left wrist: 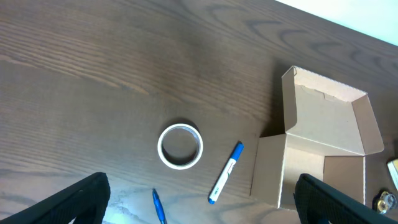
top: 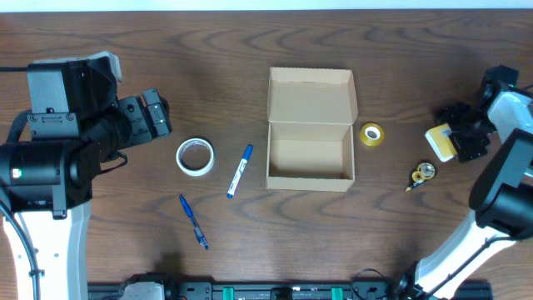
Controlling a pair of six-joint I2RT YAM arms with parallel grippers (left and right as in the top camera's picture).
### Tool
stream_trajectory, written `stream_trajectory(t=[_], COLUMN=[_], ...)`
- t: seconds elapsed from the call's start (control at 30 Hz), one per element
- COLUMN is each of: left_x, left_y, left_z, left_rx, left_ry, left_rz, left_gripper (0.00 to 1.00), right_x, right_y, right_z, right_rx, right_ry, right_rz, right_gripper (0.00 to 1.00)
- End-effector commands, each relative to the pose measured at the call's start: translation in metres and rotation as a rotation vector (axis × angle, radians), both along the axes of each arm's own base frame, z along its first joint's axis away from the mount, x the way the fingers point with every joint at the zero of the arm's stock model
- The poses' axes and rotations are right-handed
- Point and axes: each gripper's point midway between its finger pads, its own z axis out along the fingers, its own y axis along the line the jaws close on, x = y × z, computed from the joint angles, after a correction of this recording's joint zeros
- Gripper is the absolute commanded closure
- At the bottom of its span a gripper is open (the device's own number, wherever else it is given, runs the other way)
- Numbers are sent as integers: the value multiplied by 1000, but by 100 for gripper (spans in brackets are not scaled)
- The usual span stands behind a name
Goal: Pack container
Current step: 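Lower right gripper over the yellow spiral notepad and grasp it, then lift the notepad with right gripper and carry it over the box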
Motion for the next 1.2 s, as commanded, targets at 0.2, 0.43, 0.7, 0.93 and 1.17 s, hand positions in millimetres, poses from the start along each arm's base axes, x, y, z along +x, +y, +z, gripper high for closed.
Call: stream_trajectory(t=[0.2, 0.43, 0.7, 0.93, 1.17], left_x=[1, 5, 3, 3, 0], left_y=[-2, -2, -2, -2, -2], left_z=[7, 11, 9, 9, 7], left_rx=[-11, -12, -11, -10, -10], left_ry=[-23, -44, -34, -33, -19], left_rz=[-2, -2, -2, -2, -2], left_gripper=[5, 5, 5, 5, 5], right_x=[2, 13, 52, 95, 118], right_y=[0, 4, 17, 60, 138], right_z=[-7, 5, 46, 112, 184], right_rx=[-11, -26, -69, -129, -178], right_ry=[11, 0, -75, -161, -254], right_rz=[33, 129, 240, 482, 742], right_gripper=[24, 27, 28, 27, 27])
